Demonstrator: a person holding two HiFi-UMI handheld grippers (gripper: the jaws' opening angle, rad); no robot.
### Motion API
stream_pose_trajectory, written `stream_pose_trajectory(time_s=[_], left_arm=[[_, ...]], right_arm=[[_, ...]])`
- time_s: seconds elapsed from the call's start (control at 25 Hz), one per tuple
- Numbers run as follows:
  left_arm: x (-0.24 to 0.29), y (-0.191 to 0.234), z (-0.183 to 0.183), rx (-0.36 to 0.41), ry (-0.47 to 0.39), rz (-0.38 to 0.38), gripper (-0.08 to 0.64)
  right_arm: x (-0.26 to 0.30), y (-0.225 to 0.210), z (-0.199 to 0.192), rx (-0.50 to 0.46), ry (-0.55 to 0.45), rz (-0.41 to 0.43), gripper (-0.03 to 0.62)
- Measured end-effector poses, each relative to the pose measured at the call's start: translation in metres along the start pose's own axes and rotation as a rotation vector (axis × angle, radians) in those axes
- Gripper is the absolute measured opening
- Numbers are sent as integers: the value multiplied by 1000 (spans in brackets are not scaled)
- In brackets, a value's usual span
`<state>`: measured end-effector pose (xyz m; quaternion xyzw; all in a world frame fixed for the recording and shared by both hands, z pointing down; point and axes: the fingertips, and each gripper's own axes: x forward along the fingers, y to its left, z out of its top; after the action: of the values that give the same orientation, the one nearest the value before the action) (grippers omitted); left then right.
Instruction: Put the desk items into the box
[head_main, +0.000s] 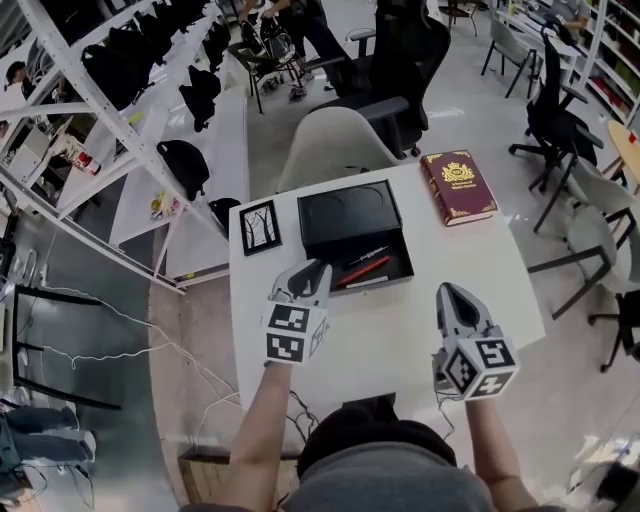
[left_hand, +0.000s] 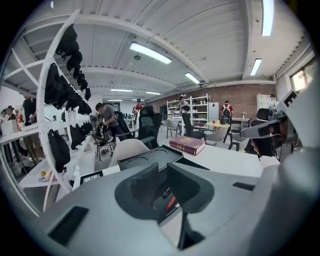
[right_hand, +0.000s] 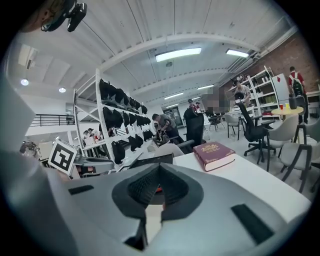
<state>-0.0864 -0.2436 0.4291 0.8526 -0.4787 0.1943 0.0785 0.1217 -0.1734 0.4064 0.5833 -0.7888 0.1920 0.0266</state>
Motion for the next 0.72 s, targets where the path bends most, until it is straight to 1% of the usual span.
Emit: stream_pose_trajectory(time_s=[0.16, 0.4, 0.72], left_arm=[[-14, 2, -7, -54, -32, 40, 57], [-36, 5, -17, -103, -76, 101, 57], [-52, 6, -24, -130, -103, 147, 57]], right_arm=[[0, 4, 0, -7, -2, 15, 5], [-2, 12, 2, -20, -3, 39, 5], [-5, 19, 1, -52, -2, 59, 5]])
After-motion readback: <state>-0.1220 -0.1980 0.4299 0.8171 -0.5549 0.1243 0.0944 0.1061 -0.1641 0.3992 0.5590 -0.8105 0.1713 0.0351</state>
